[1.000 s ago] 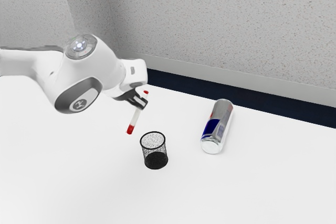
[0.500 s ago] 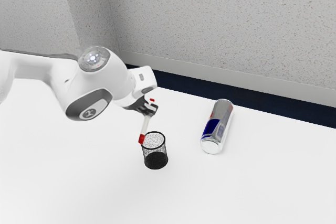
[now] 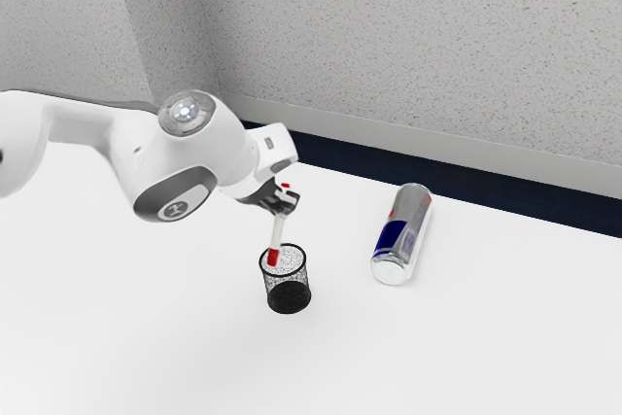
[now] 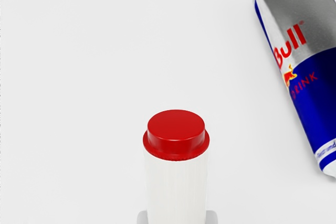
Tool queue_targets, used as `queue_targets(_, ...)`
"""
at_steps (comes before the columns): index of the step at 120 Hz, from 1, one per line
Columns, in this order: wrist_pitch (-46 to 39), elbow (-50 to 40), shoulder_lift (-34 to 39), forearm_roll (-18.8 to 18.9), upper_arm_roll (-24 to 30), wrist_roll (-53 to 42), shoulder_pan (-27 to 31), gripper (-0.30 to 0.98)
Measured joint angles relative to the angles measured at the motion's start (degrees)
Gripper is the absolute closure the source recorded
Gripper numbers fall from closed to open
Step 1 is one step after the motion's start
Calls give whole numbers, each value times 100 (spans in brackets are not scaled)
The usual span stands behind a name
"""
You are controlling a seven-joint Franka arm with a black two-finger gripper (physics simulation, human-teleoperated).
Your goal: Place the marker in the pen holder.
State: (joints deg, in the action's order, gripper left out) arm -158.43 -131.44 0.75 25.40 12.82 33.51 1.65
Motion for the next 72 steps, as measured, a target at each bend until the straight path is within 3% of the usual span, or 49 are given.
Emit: queue_targets(72, -138, 238, -384, 33, -104, 61, 125, 79)
